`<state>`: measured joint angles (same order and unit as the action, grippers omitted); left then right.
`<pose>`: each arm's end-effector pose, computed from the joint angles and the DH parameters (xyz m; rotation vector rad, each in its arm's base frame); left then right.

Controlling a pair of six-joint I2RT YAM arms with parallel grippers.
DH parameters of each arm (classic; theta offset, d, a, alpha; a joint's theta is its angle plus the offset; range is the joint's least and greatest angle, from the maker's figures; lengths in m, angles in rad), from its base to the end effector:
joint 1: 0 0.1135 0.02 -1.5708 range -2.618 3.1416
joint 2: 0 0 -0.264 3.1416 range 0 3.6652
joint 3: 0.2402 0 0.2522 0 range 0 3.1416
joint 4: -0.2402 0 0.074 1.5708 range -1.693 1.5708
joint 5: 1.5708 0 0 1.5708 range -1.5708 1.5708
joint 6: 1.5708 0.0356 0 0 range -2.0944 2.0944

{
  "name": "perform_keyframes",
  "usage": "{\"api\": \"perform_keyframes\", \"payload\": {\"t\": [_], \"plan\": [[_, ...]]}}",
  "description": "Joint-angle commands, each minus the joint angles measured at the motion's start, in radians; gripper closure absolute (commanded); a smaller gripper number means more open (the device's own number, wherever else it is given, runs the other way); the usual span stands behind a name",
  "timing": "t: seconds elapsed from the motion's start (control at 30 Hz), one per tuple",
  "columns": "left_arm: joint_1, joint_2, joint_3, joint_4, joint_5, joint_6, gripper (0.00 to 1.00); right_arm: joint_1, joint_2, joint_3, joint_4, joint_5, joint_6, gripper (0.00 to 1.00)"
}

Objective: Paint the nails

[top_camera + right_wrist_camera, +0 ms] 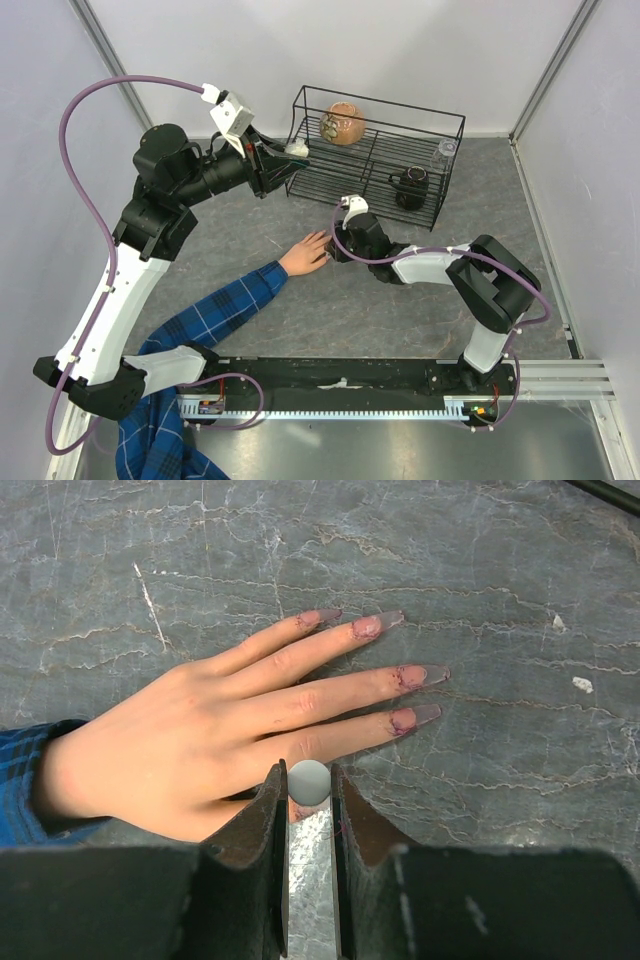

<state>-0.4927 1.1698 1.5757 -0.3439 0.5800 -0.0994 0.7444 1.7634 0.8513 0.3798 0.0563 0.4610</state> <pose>0.1863 -0.1221 0.5148 0.7676 1.3915 -0.9025 0.2678 0.2440 0.1600 -0.2722 2.1559 0.6536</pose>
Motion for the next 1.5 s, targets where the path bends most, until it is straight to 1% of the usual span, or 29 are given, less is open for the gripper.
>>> {"api": "perform_keyframes", "payload": {"t": [0.0,0.53,0.83,1.17,1.47], "plan": [[-0.006,-0.009,0.010,0.022,0.017,0.006,0.98,-0.005,-0.024,-0.003,0.021,0.019,0.018,1.00],[-0.006,-0.007,0.018,0.013,0.012,0.017,0.98,-0.025,0.008,0.035,0.007,0.008,-0.001,1.00],[-0.006,-0.007,0.017,0.014,0.017,0.013,0.98,-0.007,-0.041,0.002,0.001,0.000,0.018,1.00],[-0.010,-0.015,0.009,0.014,0.017,0.015,0.98,0.006,-0.059,-0.017,-0.001,0.011,0.037,1.00],[-0.010,-0.016,0.009,0.013,0.012,0.020,0.98,-0.002,-0.018,0.020,-0.025,0.037,0.028,1.00]]}}
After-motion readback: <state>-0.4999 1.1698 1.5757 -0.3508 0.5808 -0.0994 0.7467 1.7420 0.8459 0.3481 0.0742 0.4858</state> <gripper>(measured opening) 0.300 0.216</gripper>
